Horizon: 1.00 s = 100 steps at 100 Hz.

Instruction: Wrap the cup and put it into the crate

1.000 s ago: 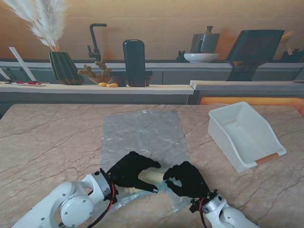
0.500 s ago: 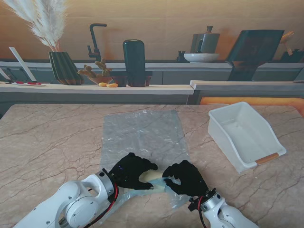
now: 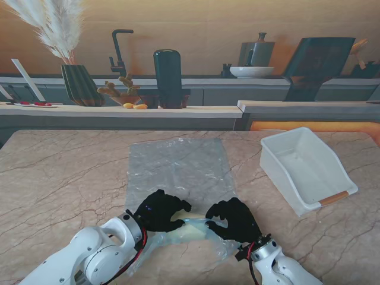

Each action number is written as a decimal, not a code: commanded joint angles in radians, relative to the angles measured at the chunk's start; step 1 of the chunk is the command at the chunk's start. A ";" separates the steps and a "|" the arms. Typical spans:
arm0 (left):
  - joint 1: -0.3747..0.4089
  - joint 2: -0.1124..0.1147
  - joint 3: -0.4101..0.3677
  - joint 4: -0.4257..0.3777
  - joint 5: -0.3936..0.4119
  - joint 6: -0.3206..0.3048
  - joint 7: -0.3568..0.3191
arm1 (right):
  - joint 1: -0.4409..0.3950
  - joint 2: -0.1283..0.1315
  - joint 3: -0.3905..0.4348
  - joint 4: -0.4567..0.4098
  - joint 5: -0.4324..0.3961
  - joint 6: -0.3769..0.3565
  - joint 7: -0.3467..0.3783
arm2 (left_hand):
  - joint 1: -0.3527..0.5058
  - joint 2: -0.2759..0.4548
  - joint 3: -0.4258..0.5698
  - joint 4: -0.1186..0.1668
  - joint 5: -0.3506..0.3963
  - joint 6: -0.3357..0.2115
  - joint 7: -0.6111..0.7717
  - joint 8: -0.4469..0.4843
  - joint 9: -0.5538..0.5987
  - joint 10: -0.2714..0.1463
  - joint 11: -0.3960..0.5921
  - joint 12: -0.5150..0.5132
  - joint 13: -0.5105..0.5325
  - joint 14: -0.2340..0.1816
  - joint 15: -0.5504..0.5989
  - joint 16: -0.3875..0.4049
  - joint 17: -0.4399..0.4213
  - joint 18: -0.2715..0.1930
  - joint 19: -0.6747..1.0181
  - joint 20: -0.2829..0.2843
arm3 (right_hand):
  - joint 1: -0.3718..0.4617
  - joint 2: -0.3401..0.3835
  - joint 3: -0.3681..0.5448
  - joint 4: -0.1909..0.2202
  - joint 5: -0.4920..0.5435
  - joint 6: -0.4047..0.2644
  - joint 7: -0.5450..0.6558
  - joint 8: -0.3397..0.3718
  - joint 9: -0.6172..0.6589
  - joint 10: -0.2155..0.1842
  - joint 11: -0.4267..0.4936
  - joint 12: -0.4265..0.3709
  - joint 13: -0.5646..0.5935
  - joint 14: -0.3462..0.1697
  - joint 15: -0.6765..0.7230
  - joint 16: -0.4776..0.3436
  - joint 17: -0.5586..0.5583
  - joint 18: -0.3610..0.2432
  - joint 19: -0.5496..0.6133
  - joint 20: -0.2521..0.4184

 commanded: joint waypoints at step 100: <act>-0.105 -0.029 0.081 0.173 -0.100 0.100 0.092 | -0.034 0.049 0.031 -0.173 -0.274 -0.137 -0.241 | 0.163 0.051 0.051 -0.032 -0.005 -0.067 0.131 -0.004 0.004 -0.032 0.041 0.038 0.008 -0.012 0.062 0.027 -0.018 0.006 0.065 0.032 | -0.087 0.020 -0.017 0.014 -0.193 -0.065 -0.235 0.153 -0.181 -0.032 -0.202 -0.092 -0.106 -0.064 -0.357 -0.158 -0.042 -0.037 -0.340 -0.080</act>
